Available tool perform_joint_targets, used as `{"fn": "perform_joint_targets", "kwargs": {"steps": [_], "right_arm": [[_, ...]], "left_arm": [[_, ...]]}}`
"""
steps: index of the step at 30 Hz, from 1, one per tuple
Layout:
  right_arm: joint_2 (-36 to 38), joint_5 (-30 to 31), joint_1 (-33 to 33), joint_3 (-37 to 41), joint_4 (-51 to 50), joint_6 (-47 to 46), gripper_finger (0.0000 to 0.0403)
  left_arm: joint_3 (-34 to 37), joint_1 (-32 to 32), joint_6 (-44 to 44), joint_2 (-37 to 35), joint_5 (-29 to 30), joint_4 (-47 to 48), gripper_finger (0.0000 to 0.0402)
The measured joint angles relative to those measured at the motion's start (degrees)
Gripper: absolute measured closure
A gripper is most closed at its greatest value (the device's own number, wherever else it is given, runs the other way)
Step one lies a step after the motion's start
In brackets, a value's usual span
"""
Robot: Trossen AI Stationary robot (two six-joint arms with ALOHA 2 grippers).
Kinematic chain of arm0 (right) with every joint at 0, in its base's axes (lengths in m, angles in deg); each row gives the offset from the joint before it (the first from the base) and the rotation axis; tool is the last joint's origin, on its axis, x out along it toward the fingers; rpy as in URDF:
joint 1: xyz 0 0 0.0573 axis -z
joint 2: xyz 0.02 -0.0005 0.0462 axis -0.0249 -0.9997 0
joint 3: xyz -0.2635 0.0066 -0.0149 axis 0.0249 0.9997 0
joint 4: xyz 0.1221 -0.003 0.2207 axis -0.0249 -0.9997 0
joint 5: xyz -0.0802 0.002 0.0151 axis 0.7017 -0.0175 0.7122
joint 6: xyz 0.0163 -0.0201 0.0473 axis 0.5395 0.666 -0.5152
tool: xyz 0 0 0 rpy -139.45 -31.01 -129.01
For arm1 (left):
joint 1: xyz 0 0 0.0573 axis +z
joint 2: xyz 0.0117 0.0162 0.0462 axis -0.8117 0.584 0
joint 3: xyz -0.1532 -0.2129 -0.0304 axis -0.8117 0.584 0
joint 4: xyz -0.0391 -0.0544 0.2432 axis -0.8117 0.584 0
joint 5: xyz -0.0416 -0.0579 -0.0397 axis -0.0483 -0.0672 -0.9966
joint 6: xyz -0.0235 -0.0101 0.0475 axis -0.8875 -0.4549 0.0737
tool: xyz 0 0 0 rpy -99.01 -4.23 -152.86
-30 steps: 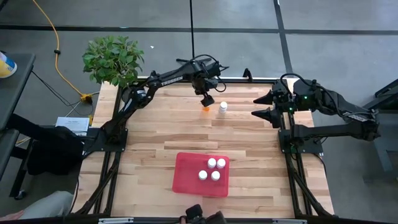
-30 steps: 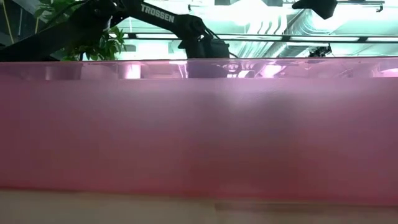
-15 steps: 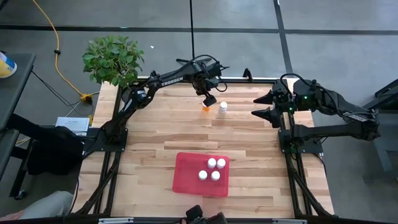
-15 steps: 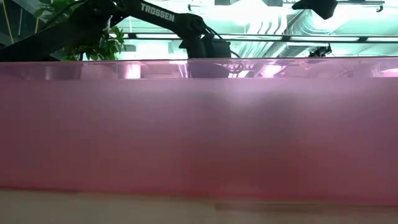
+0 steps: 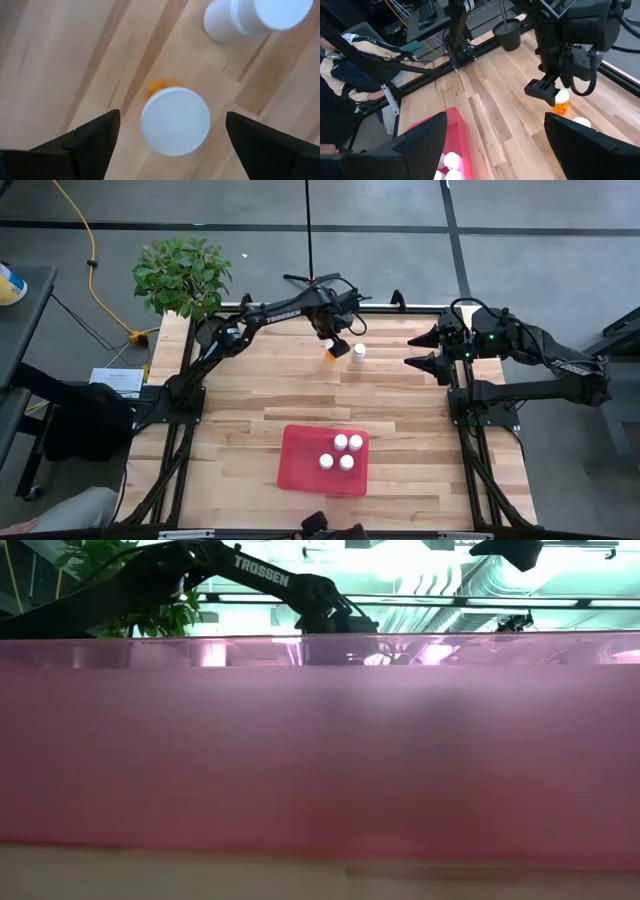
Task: Pick and place pill bottles into a basket
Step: Put the orange pill bottle into the red bin
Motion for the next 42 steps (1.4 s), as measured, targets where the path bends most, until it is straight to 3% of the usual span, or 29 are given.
{"fn": "perform_joint_targets", "kwargs": {"steps": [21, 26, 35, 42], "right_arm": [[-0.01, 0.0, -0.02, 0.01, -0.01, -0.01, 0.008], [-0.01, 0.0, -0.02, 0.01, -0.02, -0.01, 0.008], [0.0, 0.0, 0.0, 0.01, -0.02, -0.01, 0.008], [-0.01, 0.0, 0.0, 0.01, -0.02, -0.01, 0.008]], "left_arm": [[0.0, -0.61, 0.02, 2.85, -0.09, -0.4, 0.001], [-0.02, -0.59, 0.05, 2.97, -0.02, 0.28, 0.0051], [-0.02, -0.59, 0.35, 2.97, 0.74, 0.43, 0.0172], [-0.02, -0.59, 1.67, 2.97, 0.72, 0.45, 0.0174]]}}
